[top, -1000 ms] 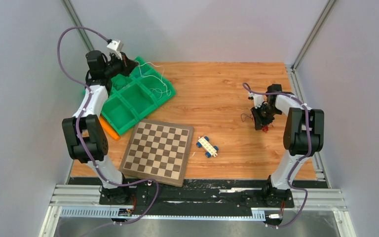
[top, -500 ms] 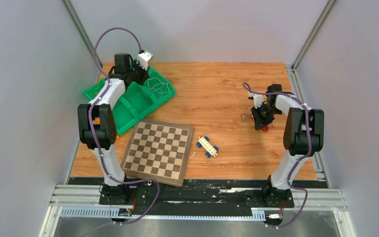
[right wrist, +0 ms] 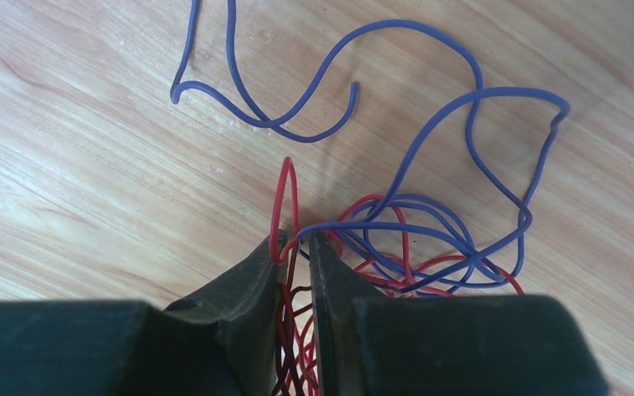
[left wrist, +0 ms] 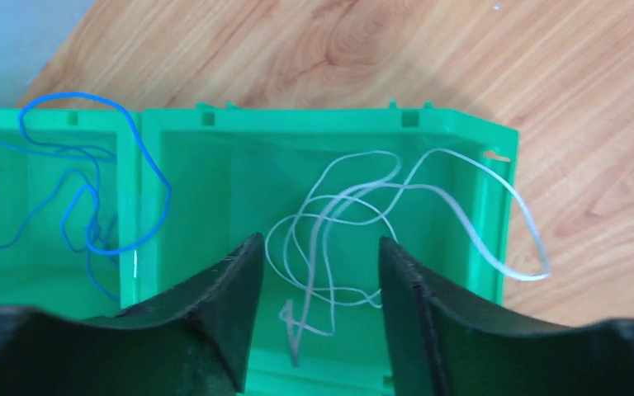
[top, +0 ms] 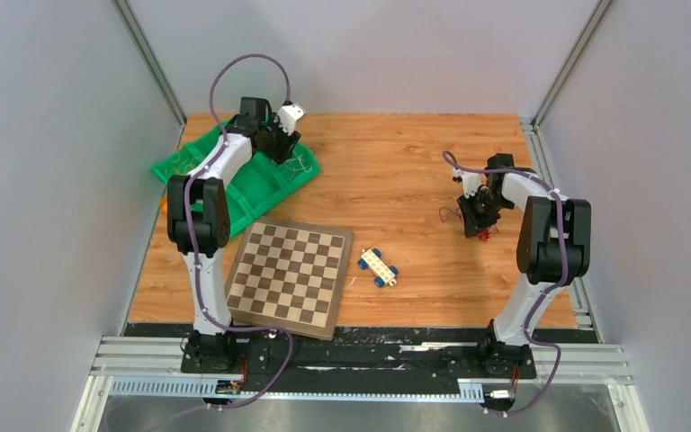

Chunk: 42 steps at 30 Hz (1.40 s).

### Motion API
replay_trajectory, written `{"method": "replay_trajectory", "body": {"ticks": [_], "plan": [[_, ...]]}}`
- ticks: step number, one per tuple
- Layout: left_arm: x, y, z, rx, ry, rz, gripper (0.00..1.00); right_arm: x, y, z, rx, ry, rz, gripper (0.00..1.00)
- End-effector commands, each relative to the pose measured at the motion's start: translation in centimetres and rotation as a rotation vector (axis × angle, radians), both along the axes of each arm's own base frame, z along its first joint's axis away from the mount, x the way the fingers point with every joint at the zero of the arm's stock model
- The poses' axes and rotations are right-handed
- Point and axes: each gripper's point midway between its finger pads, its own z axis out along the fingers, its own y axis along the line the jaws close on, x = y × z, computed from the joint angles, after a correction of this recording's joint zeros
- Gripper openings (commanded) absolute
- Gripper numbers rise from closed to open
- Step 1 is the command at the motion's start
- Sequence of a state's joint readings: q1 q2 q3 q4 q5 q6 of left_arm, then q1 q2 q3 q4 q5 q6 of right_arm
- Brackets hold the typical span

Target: Untangle the cables

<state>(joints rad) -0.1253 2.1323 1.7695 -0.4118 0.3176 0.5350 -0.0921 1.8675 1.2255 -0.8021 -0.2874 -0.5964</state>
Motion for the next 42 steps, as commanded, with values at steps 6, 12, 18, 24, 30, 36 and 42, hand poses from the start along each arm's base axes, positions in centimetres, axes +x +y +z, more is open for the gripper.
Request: {"method": "replay_trajectory", "body": {"ticks": [6, 12, 18, 24, 30, 36, 42], "plan": [[-4.1, -1.7, 11.2, -0.168, -0.133, -0.067, 0.76, -0.7, 0.5, 0.3, 0.016, 0.016, 0.011, 0.20], [-5.2, -2.2, 13.8, -0.239, -0.129, -0.065, 0.77, -0.6, 1.2, 1.0, 0.057, -0.002, 0.031, 0.17], [-8.5, -3.8, 11.8, -0.255, 0.014, -0.175, 0.64, -1.0, 2.0, 1.8, 0.097, -0.010, 0.038, 0.13], [-7.7, -2.2, 6.6, -0.202, 0.139, -0.025, 0.67, -1.0, 2.7, 2.6, 0.136, -0.019, 0.042, 0.13], [-4.7, -1.8, 3.1, -0.183, 0.171, 0.077, 0.63, -1.0, 3.4, 3.2, 0.151, -0.016, 0.045, 0.13], [-2.9, -2.1, 1.3, -0.204, 0.216, 0.123, 0.41, -0.8, 4.4, 4.3, 0.197, -0.027, 0.056, 0.12], [-0.1, -1.5, 1.4, -0.177, 0.156, 0.155, 0.05, -0.5, 6.9, 5.8, 0.273, -0.050, 0.111, 0.06]]}}
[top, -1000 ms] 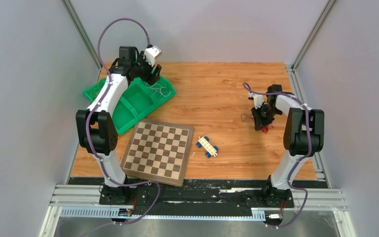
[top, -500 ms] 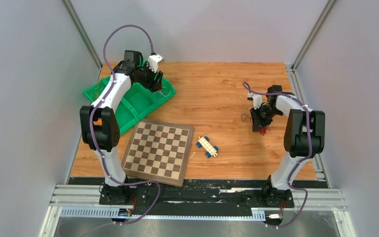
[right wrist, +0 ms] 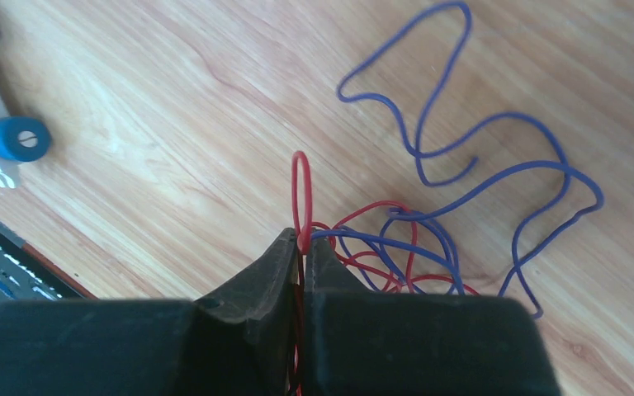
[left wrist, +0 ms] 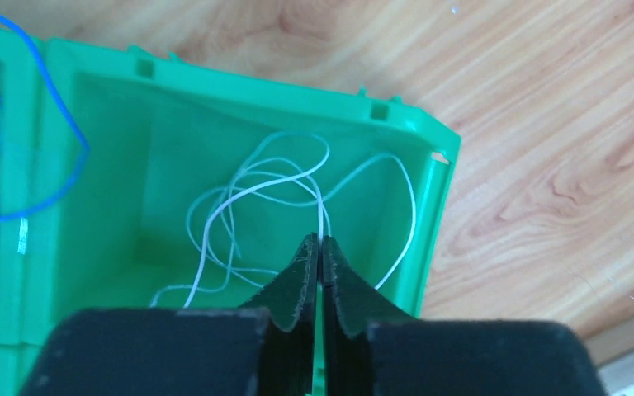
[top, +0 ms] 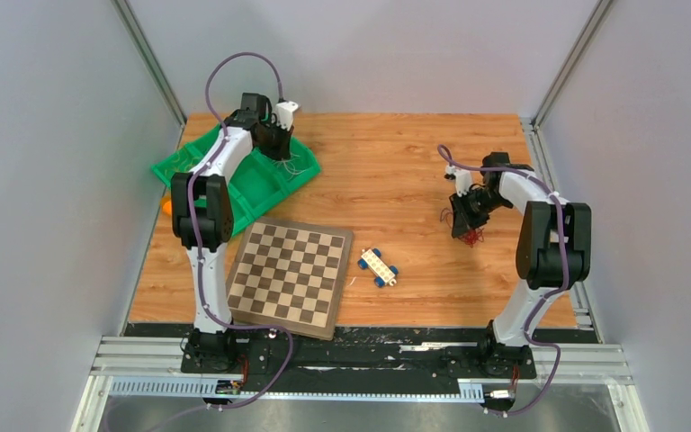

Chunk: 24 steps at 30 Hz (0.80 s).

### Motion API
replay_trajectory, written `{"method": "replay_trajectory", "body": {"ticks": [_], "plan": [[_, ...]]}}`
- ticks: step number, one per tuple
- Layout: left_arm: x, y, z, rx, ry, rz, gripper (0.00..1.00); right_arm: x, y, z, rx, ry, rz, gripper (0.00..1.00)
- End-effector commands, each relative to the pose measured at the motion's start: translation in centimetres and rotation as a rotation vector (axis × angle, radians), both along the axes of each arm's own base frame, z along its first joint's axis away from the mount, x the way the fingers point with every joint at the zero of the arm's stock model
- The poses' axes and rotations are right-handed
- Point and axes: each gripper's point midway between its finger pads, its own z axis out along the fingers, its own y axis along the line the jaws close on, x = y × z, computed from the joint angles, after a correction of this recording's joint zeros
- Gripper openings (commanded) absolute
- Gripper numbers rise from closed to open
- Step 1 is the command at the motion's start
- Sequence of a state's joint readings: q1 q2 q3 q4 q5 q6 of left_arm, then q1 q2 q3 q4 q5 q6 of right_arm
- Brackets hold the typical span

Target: Untangle the cables

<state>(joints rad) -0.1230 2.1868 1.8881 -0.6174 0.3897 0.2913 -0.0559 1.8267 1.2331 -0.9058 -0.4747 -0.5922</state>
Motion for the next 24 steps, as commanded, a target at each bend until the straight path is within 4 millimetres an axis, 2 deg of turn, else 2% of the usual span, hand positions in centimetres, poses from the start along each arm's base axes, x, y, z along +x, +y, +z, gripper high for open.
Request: {"method": "replay_trajectory", "body": {"ticks": [1, 4, 6, 7, 8, 9, 10, 11, 12, 13, 14, 15, 16, 17, 18, 19, 20, 21, 22, 23, 24], "plan": [[2.9, 0.5, 2.4, 0.028, -0.104, 0.042, 0.00, 1.4, 3.0, 3.9, 0.105, -0.103, 0.058, 0.05], [3.3, 1.2, 3.0, 0.072, -0.131, 0.046, 0.01, 1.5, 4.7, 5.1, 0.154, -0.139, 0.116, 0.04], [3.2, 1.7, 3.8, 0.102, -0.152, 0.043, 0.22, 1.2, 6.4, 5.8, 0.183, -0.164, 0.180, 0.03], [2.9, 1.7, 4.7, 0.108, -0.167, 0.028, 0.40, 1.2, 7.0, 6.1, 0.198, -0.179, 0.205, 0.03], [2.3, 1.3, 4.9, 0.093, -0.165, 0.008, 0.48, 1.2, 7.6, 6.5, 0.214, -0.195, 0.228, 0.02], [1.9, 1.1, 6.6, 0.081, -0.194, -0.009, 0.59, 1.2, 8.2, 7.0, 0.230, -0.212, 0.250, 0.02], [1.0, 0.3, 6.8, 0.044, -0.185, -0.046, 0.63, 1.3, 8.8, 7.5, 0.247, -0.232, 0.270, 0.01], [0.3, -0.1, 8.9, 0.018, -0.219, -0.064, 0.69, 1.3, 9.4, 8.2, 0.269, -0.253, 0.291, 0.00], [-0.8, -1.1, 9.0, -0.037, -0.204, -0.106, 0.71, 1.2, 10.1, 9.1, 0.296, -0.276, 0.316, 0.00], [-1.6, -1.6, 11.3, -0.068, -0.244, -0.126, 0.74, 1.0, 10.8, 10.0, 0.319, -0.304, 0.345, 0.00], [-3.0, -2.7, 11.6, -0.133, -0.227, -0.173, 0.76, 0.7, 11.5, 11.0, 0.346, -0.334, 0.378, 0.00], [-4.0, -3.4, 13.8, -0.173, -0.271, -0.205, 0.78, 0.2, 12.3, 12.4, 0.377, -0.376, 0.418, 0.00], [-5.9, -4.8, 13.9, -0.257, -0.246, -0.280, 0.79, -0.3, 12.9, 13.3, 0.396, -0.411, 0.455, 0.00], [-7.4, -5.8, 16.0, -0.308, -0.290, -0.342, 0.79, -0.8, 13.5, 14.0, 0.411, -0.439, 0.490, 0.00], [-10.0, -7.2, 15.3, -0.406, -0.239, -0.412, 0.81, -1.3, 14.0, 14.5, 0.420, -0.458, 0.519, 0.01], [-11.1, -8.3, 17.7, -0.444, -0.323, -0.474, 0.83, -1.7, 14.5, 14.9, 0.429, -0.476, 0.545, 0.01], [-13.7, -9.2, 17.4, -0.511, -0.284, -0.513, 0.84, -2.1, 15.0, 15.2, 0.438, -0.483, 0.563, 0.01], [-14.5, -10.5, 18.1, -0.532, -0.330, -0.566, 0.85, -2.4, 15.4, 15.7, 0.445, -0.492, 0.576, 0.01], [-16.3, -11.1, 17.3, -0.559, -0.303, -0.588, 0.86, -2.7, 15.9, 16.2, 0.456, -0.495, 0.583, 0.01], [-17.2, -12.5, 17.5, -0.566, -0.324, -0.633, 0.86, -2.9, 16.3, 16.8, 0.470, -0.498, 0.588, 0.01], [-18.1, -12.9, 16.7, -0.563, -0.313, -0.639, 0.86, -3.1, 16.7, 17.5, 0.486, -0.505, 0.592, 0.01]]}}
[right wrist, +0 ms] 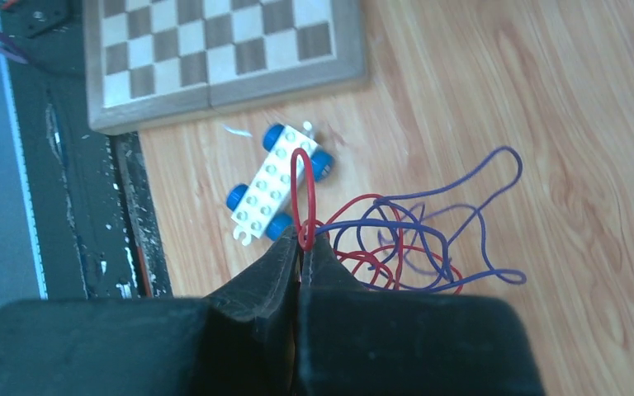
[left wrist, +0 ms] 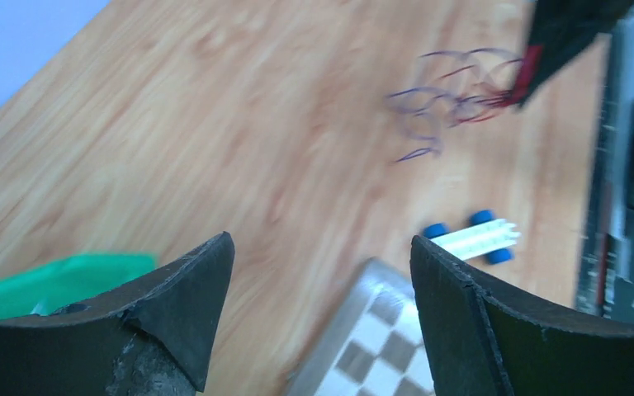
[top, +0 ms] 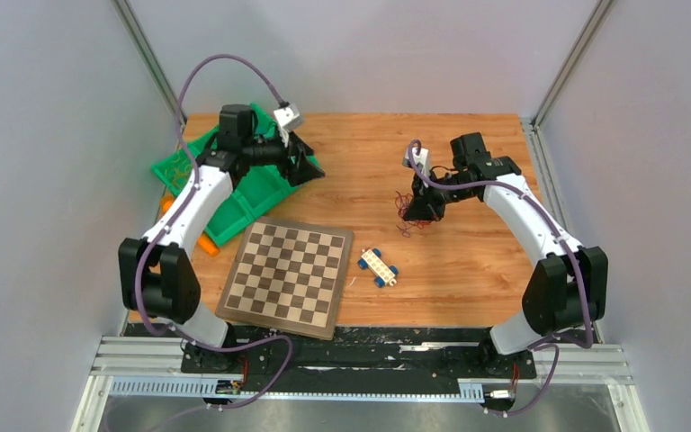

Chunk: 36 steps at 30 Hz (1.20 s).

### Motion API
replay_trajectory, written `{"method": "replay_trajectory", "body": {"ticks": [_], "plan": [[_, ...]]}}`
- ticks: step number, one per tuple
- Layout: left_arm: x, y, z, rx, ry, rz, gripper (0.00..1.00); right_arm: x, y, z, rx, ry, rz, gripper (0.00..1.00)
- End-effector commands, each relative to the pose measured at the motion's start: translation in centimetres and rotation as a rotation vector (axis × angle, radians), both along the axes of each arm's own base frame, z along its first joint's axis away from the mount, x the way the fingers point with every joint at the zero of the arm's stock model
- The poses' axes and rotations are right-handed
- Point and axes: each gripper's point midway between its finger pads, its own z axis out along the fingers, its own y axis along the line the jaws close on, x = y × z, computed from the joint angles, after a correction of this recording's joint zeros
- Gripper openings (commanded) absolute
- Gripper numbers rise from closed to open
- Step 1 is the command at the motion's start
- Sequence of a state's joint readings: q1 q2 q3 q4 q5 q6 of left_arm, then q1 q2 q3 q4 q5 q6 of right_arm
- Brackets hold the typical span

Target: Untangle the cables

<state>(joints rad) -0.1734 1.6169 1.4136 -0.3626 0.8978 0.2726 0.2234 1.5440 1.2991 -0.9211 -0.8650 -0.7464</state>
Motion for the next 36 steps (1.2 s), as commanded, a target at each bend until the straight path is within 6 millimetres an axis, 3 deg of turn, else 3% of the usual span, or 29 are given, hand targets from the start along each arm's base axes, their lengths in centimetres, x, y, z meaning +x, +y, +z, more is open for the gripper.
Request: {"method": "replay_trajectory", "body": {"ticks": [1, 3, 4, 5, 8, 14, 18, 22, 25, 26, 27, 28, 30, 36], "plan": [[-5.7, -5.9, 1.6, -0.140, -0.070, -0.261, 0.87, -0.7, 2.8, 4.6, 0.125, -0.102, 0.101, 0.00], [-6.8, -6.8, 0.1, -0.140, -0.067, -0.266, 0.88, -0.9, 3.5, 6.2, 0.153, -0.117, 0.112, 0.00], [-6.9, -7.2, 1.0, -0.166, -0.109, -0.266, 0.90, -1.1, 3.7, 7.0, 0.167, -0.126, 0.117, 0.00], [-7.6, -7.7, 0.1, -0.180, -0.075, -0.267, 0.91, -1.3, 4.0, 7.7, 0.180, -0.132, 0.122, 0.00], [-8.6, -8.7, 0.6, -0.221, -0.133, -0.285, 0.99, -2.2, 4.8, 10.1, 0.226, -0.161, 0.148, 0.00], [-11.5, -11.4, -0.7, -0.244, -0.114, -0.350, 1.00, -3.8, 6.4, 14.2, 0.293, -0.238, 0.201, 0.00], [-11.2, -13.1, -0.1, -0.292, -0.089, -0.312, 1.00, -4.6, 6.9, 16.0, 0.315, -0.270, 0.215, 0.00], [-9.6, -14.2, 0.1, -0.349, 0.008, -0.225, 1.00, -5.5, 7.3, 17.4, 0.333, -0.294, 0.231, 0.00], [-8.6, -14.6, -0.2, -0.354, 0.051, -0.184, 0.78, -5.7, 7.1, 17.6, 0.325, -0.303, 0.217, 0.00], [-8.5, -14.5, 0.3, -0.359, 0.047, -0.179, 0.59, -5.5, 6.9, 17.3, 0.311, -0.305, 0.198, 0.00], [-8.5, -14.2, 0.5, -0.361, 0.047, -0.175, 0.48, -5.3, 6.6, 16.8, 0.292, -0.298, 0.173, 0.00], [-8.8, -13.9, 1.3, -0.370, 0.037, -0.178, 0.25, -4.9, 6.2, 16.3, 0.274, -0.289, 0.144, 0.00], [-9.0, -12.6, 2.6, -0.383, 0.022, -0.165, 0.03, -3.6, 4.7, 14.6, 0.231, -0.256, 0.056, 0.00], [-7.1, -5.2, 6.2, -0.392, 0.038, -0.011, 0.00, 2.0, -3.5, 6.3, 0.043, -0.142, -0.249, 0.01]]}}
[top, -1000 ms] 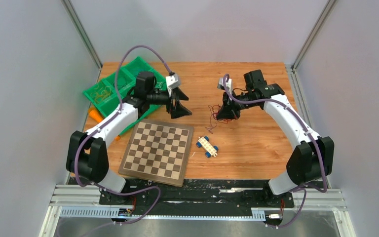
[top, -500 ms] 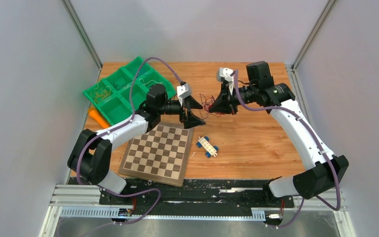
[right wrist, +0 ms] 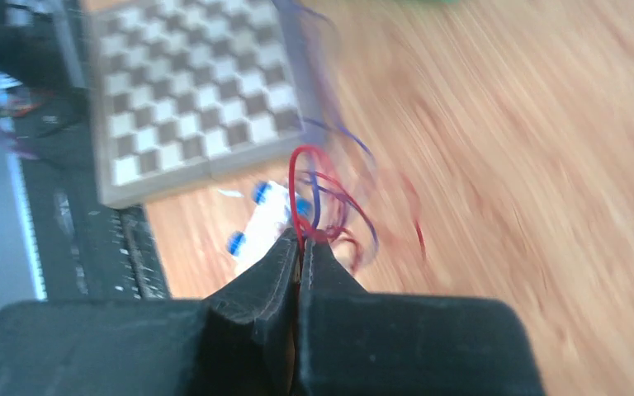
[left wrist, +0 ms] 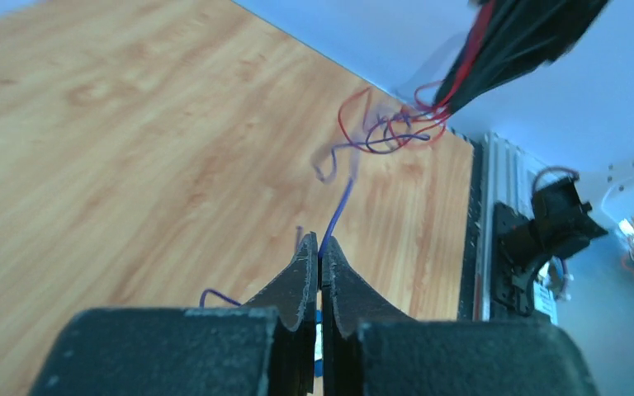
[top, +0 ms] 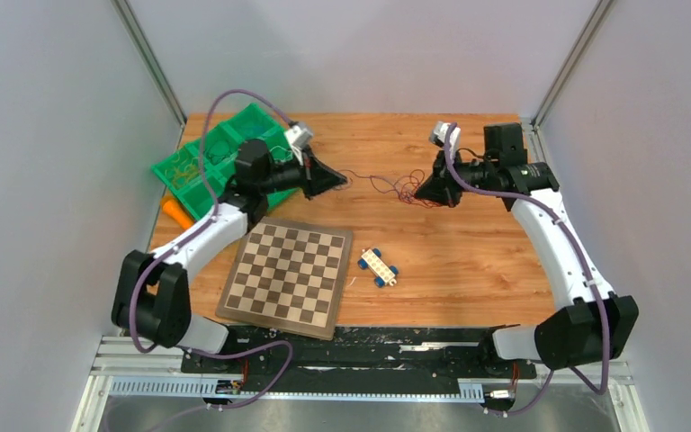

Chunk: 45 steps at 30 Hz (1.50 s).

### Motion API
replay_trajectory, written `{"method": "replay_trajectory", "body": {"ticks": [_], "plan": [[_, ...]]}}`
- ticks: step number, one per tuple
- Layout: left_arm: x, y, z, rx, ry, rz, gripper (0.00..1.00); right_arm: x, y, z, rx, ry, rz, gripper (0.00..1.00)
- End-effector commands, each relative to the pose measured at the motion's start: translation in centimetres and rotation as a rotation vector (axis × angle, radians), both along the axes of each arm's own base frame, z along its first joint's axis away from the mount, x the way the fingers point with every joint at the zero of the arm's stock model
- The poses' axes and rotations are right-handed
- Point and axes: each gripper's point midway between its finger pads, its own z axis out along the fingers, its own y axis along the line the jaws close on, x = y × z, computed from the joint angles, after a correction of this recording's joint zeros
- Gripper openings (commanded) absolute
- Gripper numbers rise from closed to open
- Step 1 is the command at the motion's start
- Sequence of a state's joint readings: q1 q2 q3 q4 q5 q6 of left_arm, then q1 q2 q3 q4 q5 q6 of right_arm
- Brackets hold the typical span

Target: Untangle the cables

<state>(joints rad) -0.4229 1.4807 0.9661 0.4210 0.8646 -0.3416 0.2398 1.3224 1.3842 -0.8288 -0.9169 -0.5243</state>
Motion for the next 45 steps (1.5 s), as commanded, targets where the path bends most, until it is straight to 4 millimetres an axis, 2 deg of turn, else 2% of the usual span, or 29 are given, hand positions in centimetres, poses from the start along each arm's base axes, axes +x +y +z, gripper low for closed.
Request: {"method": "replay_trajectory", "body": {"ticks": [1, 5, 7, 8, 9, 10, 11, 15, 20, 25, 26, 28, 34, 36, 41, 45], "plan": [[1.7, 6.2, 6.5, -0.053, -0.061, 0.139, 0.00, 4.0, -6.2, -6.7, -0.156, 0.084, -0.227, 0.02], [3.3, 10.5, 10.5, -0.069, -0.102, 0.257, 0.00, 5.1, -10.0, -13.7, -0.364, 0.150, -0.291, 0.04], [4.3, 12.5, 13.8, -0.103, -0.131, 0.319, 0.00, 5.3, -11.6, -16.8, -0.443, 0.206, -0.312, 0.05], [4.5, 13.1, 14.4, -0.106, -0.130, 0.336, 0.00, 5.4, -12.3, -18.5, -0.474, 0.250, -0.318, 0.06], [4.9, 14.1, 16.2, -0.113, -0.166, 0.367, 0.00, 5.5, -12.9, -19.5, -0.497, 0.275, -0.327, 0.06], [5.1, 14.6, 16.7, -0.110, -0.167, 0.382, 0.00, 5.6, -13.5, -20.4, -0.517, 0.298, -0.335, 0.07], [5.3, 15.4, 18.2, -0.111, -0.206, 0.405, 0.00, 5.8, -14.0, -21.3, -0.536, 0.317, -0.345, 0.07], [5.3, 17.4, 21.5, -0.114, -0.265, 0.454, 0.00, 6.1, -15.6, -23.9, -0.598, 0.368, -0.362, 0.09], [5.0, 19.8, 25.1, -0.133, -0.322, 0.509, 0.00, 5.6, -16.3, -26.0, -0.647, 0.406, -0.355, 0.14], [4.0, 20.8, 28.4, -0.154, -0.376, 0.524, 0.00, 5.0, -17.0, -27.6, -0.692, 0.436, -0.356, 0.16], [4.0, 21.3, 28.9, -0.159, -0.384, 0.541, 0.00, 5.0, -18.0, -27.8, -0.692, 0.449, -0.381, 0.16], [4.0, 22.1, 30.3, -0.180, -0.393, 0.563, 0.00, 4.8, -18.5, -28.2, -0.700, 0.458, -0.389, 0.16], [3.5, 23.3, 34.1, -0.171, -0.482, 0.606, 0.00, 4.5, -19.1, -28.9, -0.717, 0.473, -0.396, 0.16], [3.6, 24.2, 35.2, -0.167, -0.502, 0.646, 0.00, 4.3, -19.3, -29.0, -0.723, 0.479, -0.401, 0.15], [4.1, 28.0, 38.1, -0.203, -0.516, 0.793, 0.00, 3.8, -20.2, -29.7, -0.733, 0.498, -0.412, 0.14], [4.4, 30.4, 39.5, -0.210, -0.545, 0.865, 0.00, 3.7, -21.1, -29.8, -0.735, 0.508, -0.429, 0.14]]}}
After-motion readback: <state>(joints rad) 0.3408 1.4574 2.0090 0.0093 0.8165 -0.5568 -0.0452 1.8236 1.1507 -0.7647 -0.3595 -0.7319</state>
